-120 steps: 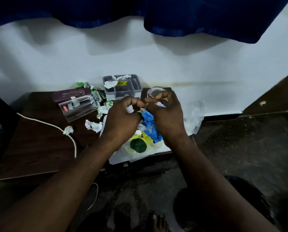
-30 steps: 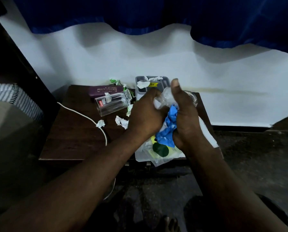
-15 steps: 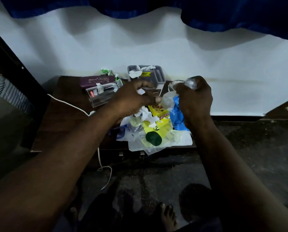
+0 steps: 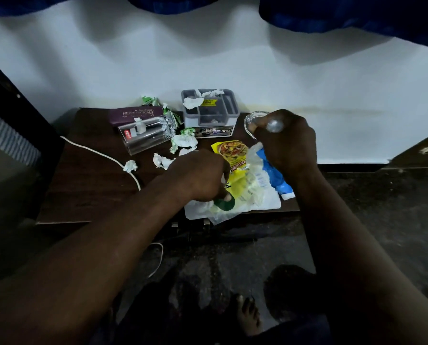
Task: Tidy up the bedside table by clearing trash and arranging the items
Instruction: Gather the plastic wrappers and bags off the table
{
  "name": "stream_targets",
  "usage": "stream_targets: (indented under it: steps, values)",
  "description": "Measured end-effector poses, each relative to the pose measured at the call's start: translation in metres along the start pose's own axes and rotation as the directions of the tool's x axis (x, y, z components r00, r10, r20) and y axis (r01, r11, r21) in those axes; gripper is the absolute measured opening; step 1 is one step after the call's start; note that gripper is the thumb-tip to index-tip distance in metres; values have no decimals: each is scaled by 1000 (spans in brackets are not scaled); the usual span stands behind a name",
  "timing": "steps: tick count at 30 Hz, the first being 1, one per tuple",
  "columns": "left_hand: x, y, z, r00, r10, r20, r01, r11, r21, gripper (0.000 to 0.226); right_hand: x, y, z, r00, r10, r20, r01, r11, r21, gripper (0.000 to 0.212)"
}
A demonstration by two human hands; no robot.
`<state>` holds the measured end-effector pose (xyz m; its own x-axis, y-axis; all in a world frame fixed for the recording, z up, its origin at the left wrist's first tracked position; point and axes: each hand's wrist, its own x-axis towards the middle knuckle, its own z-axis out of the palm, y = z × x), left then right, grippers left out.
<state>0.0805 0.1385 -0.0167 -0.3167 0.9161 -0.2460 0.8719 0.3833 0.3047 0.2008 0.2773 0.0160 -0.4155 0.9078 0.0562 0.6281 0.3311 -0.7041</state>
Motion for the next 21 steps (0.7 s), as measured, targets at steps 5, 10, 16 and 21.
stream_targets:
  steps: [5,10,16,21]
  values:
    - [-5,8,3,985,41,166,-47,998,33,49,-8,14,17,948,-8,317,141,906,-399,29]
    - [-6,5,-6,974,22,223,-47,993,108,55,-3,15,31,906,50,420,167,870,-464,28]
    - [-17,6,-2,959,25,284,-69,987,144,57,-4,21,49,886,89,455,168,853,-494,40]
    - [-24,7,-1,957,68,283,-129,971,203,66,-3,10,47,950,5,312,140,888,-439,35]
